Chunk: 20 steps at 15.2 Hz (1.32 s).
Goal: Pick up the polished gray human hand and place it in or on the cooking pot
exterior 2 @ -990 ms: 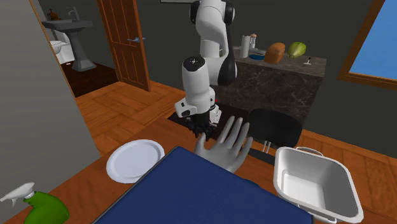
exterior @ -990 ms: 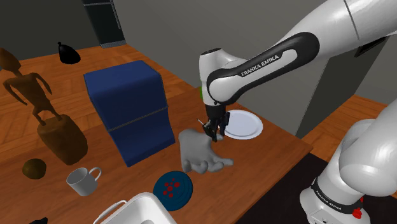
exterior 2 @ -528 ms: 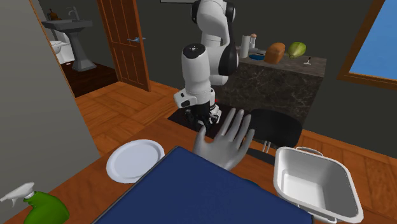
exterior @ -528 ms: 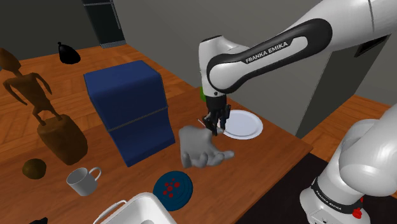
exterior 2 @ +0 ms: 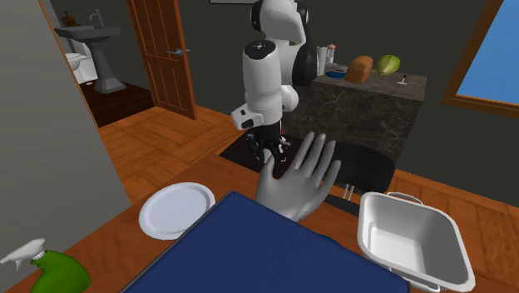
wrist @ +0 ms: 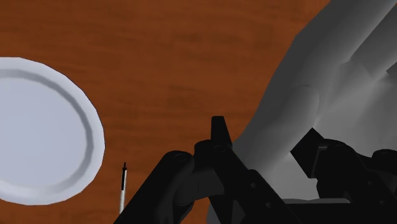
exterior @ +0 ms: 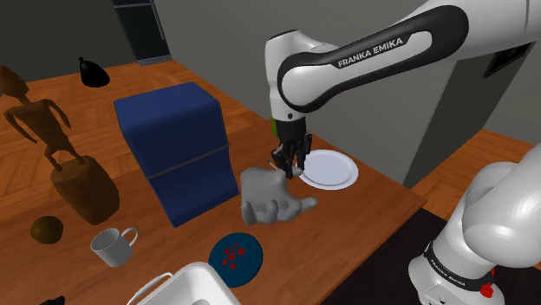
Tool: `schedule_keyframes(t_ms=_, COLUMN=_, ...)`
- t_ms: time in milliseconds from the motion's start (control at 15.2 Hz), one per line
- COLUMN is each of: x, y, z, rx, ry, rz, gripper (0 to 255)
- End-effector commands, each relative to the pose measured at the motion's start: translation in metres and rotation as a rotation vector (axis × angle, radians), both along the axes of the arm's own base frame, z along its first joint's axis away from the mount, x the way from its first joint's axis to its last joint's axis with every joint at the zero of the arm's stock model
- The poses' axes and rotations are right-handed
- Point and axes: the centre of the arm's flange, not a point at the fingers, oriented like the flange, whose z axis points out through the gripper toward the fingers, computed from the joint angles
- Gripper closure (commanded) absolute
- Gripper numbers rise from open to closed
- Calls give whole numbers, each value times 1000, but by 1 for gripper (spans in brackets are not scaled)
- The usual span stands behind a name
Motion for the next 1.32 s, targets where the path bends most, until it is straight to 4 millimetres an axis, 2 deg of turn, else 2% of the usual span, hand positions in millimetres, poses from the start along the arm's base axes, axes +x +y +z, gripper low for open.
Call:
schedule_keyframes(t_ms=0, x=-7, y=24, z=1, rx=1, ry=-3, rz=-1, gripper=255)
schedule_keyframes(t_ms=1254, x=-63, y=268, z=15, rx=1, ry=-3, rz=-1, gripper=255)
